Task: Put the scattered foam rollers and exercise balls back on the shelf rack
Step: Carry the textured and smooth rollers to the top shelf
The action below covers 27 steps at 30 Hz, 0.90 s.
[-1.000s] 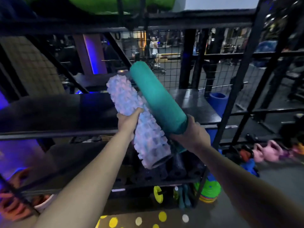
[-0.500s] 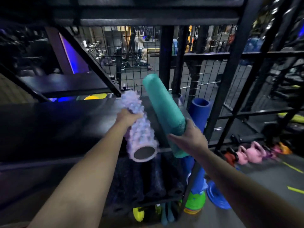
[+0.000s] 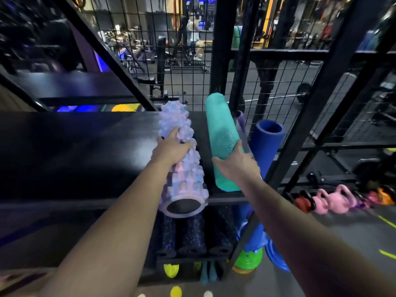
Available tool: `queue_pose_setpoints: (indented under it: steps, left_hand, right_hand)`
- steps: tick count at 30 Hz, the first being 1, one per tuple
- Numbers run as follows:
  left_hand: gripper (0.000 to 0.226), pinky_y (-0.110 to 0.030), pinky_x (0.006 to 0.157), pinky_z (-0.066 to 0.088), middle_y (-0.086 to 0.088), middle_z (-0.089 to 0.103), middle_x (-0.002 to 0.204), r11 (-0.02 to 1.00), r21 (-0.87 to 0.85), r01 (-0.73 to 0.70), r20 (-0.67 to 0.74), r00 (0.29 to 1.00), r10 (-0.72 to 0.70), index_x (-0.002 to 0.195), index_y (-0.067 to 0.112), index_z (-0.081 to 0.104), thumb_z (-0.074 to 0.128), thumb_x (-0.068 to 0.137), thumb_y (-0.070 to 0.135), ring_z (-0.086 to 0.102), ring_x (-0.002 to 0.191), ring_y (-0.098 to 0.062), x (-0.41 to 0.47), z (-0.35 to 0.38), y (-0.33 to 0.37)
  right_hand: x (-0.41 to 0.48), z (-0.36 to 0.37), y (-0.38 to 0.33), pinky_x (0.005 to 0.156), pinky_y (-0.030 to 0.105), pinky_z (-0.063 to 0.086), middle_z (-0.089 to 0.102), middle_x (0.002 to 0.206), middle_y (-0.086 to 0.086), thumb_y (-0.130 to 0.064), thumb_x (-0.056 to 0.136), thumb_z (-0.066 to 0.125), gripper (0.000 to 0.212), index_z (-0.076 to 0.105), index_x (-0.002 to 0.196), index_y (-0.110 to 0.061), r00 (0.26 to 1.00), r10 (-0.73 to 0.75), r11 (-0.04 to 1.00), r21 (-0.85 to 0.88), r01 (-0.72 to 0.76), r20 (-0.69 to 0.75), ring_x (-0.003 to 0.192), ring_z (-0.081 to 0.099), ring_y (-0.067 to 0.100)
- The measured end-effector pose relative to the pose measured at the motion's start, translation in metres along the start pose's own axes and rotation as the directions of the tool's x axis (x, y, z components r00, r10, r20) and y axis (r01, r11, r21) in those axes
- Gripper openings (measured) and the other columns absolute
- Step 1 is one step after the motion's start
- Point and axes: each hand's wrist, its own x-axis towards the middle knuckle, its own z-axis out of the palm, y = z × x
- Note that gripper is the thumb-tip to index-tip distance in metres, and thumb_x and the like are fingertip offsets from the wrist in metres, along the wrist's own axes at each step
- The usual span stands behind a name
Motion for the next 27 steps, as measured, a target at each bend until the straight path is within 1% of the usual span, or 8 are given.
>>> queue_pose_setpoints:
  steps: [2, 5, 10, 13, 15, 17, 24, 27]
  left_hand:
    - [0.086, -0.038, 0.11, 0.044, -0.008, 0.041, 0.159, 0.999, -0.052, -0.017, -0.014, 1.0, 0.016, 0.155, 0.051, 0.027, 0.063, 0.08, 0.07, 0.054, 0.133, -0.028, 0.0, -0.004, -0.002]
    - [0.078, -0.039, 0.113, 0.043, -0.002, 0.05, 0.154, 0.996, -0.069, -0.047, -0.037, 0.998, 0.045, 0.156, 0.044, 0.033, 0.068, 0.087, 0.057, 0.051, 0.137, -0.022, -0.005, -0.004, 0.0]
    - [0.071, -0.04, 0.111, 0.045, 0.001, 0.052, 0.153, 0.994, 0.086, -0.072, -0.077, 0.994, 0.079, 0.154, 0.04, 0.038, 0.067, 0.09, 0.051, 0.053, 0.135, -0.027, -0.007, 0.001, 0.032]
    - [0.072, -0.043, 0.11, 0.047, -0.003, 0.051, 0.154, 0.987, 0.144, -0.078, -0.065, 0.994, 0.088, 0.155, 0.041, 0.037, 0.066, 0.09, 0.051, 0.054, 0.134, -0.031, 0.002, 0.009, 0.05]
    - [0.073, -0.045, 0.111, 0.045, -0.007, 0.048, 0.157, 0.965, 0.248, -0.081, -0.047, 0.994, 0.095, 0.156, 0.039, 0.034, 0.064, 0.091, 0.051, 0.048, 0.139, -0.034, 0.01, 0.018, 0.058]
    - [0.072, -0.045, 0.111, 0.045, -0.007, 0.047, 0.157, 0.943, 0.323, -0.082, -0.064, 0.992, 0.109, 0.158, 0.038, 0.033, 0.062, 0.093, 0.05, 0.044, 0.142, -0.034, 0.016, 0.024, 0.06]
    - [0.074, -0.048, 0.11, 0.045, -0.009, 0.047, 0.156, 0.935, 0.345, -0.089, -0.101, 0.986, 0.132, 0.157, 0.04, 0.032, 0.062, 0.091, 0.056, 0.045, 0.141, -0.035, 0.029, 0.027, 0.051]
    - [0.08, -0.048, 0.106, 0.048, -0.012, 0.046, 0.154, 0.933, 0.352, -0.079, -0.158, 0.977, 0.142, 0.16, 0.042, 0.023, 0.059, 0.09, 0.061, 0.049, 0.135, -0.038, 0.018, 0.022, 0.052]
  right_hand:
    - [0.002, -0.002, -0.002, 0.095, 0.049, 0.046, 0.042, 0.14, 0.026, -0.065, 0.081, 0.057, 0.104, 0.001, 0.16, -0.026, 1.0, -0.004, 1.0, 0.004, 0.004, 0.015, 0.121, 0.051, 0.047]
    - [0.003, -0.003, -0.003, 0.094, 0.046, 0.046, 0.04, 0.142, 0.026, -0.063, 0.084, 0.059, 0.105, 0.0, 0.161, -0.024, 0.999, -0.008, 1.0, 0.016, 0.007, 0.042, 0.121, 0.053, 0.045]
    - [0.002, -0.012, 0.006, 0.087, 0.043, 0.045, 0.042, 0.14, 0.026, -0.064, 0.086, 0.056, 0.103, -0.003, 0.161, -0.023, 0.995, -0.031, 0.999, 0.046, 0.027, 0.091, 0.118, 0.055, 0.043]
    - [-0.008, -0.018, 0.015, 0.09, 0.043, 0.044, 0.039, 0.144, 0.027, -0.064, 0.087, 0.056, 0.105, -0.006, 0.161, -0.023, 0.99, -0.049, 0.998, 0.036, 0.044, 0.135, 0.122, 0.052, 0.044]
    - [-0.018, -0.014, 0.019, 0.094, 0.045, 0.045, 0.038, 0.144, 0.026, -0.068, 0.085, 0.056, 0.108, -0.006, 0.161, -0.023, 0.989, -0.058, 0.998, -0.021, 0.062, 0.136, 0.124, 0.051, 0.044]
    - [-0.022, -0.01, 0.02, 0.093, 0.046, 0.045, 0.038, 0.144, 0.024, -0.072, 0.084, 0.055, 0.109, -0.007, 0.16, -0.024, 0.99, -0.057, 0.996, -0.064, 0.066, 0.128, 0.122, 0.051, 0.045]
    - [-0.02, -0.002, 0.017, 0.089, 0.046, 0.045, 0.038, 0.144, 0.022, -0.073, 0.084, 0.056, 0.108, -0.003, 0.16, -0.023, 0.996, -0.057, 0.996, -0.062, 0.061, 0.067, 0.122, 0.051, 0.044]
    - [-0.021, -0.003, 0.012, 0.092, 0.048, 0.044, 0.033, 0.148, 0.02, -0.072, 0.086, 0.054, 0.105, -0.002, 0.16, -0.022, 0.996, -0.053, 0.996, -0.061, 0.057, 0.073, 0.126, 0.046, 0.044]
